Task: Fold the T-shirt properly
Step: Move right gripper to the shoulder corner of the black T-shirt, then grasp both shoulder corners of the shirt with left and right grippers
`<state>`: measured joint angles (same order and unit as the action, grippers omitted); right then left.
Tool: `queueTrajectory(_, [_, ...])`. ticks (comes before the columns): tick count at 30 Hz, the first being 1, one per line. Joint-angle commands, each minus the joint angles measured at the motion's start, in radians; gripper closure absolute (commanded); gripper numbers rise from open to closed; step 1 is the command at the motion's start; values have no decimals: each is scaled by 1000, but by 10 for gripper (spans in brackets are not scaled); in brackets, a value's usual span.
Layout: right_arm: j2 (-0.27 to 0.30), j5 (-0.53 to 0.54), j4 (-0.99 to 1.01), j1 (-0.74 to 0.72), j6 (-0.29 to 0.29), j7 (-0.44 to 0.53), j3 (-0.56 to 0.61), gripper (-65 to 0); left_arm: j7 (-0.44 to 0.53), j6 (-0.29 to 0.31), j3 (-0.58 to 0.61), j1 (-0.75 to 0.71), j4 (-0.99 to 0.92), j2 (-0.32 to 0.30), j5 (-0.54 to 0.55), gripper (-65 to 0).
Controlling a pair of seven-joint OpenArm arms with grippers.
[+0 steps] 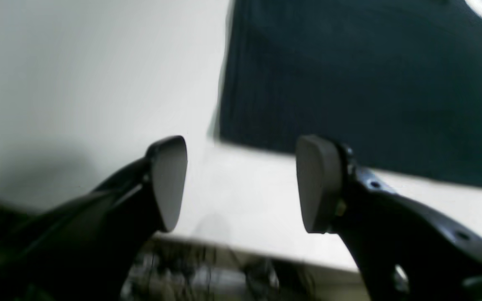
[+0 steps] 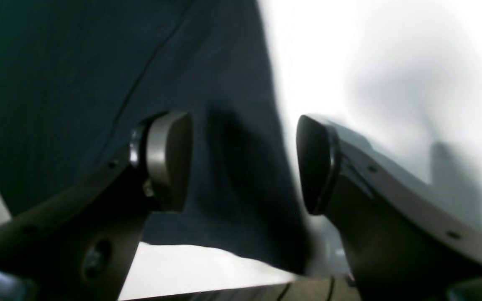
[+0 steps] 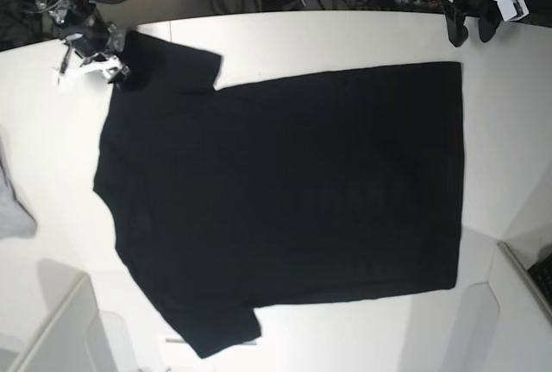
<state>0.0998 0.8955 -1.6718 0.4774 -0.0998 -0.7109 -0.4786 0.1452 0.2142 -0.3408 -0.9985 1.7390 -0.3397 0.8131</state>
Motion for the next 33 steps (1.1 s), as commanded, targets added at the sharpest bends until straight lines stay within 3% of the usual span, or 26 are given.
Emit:
queueTrajectory(1, [5,-11,-3,11,5,-34,4,-369,4,8,-10,10,11,-9,45,-385])
queueTrajectory(6, [5,-11,-1,13,5,-37,16,-369,-151,15,-93,63,-17,-8,139,-387])
queueTrajectory(12, [5,-11,-1,24,5,-39,21,-368,-255,161,-166,109,-23,35,147,-385])
queueTrajectory(16, [25,-11,19,27,5,-34,76,-365,-410,192,-261,172,-47,93,140,-385])
queueTrajectory(18, [28,-11,45,24,5,-31,87,-324,-483,192,-307,201,-60,112,139,-385])
queueTrajectory(21, [28,-11,68,19,5,-31,87,-213,-551,193,-358,234,-63,126,139,-380])
queueTrajectory(29, [31,-11,68,17,5,-31,79,-11,-559,193,-357,243,-63,120,139,-374])
queueTrajectory(33, [30,-11,68,16,7,-31,77,0,-559,193,-355,246,-63,121,137,-372])
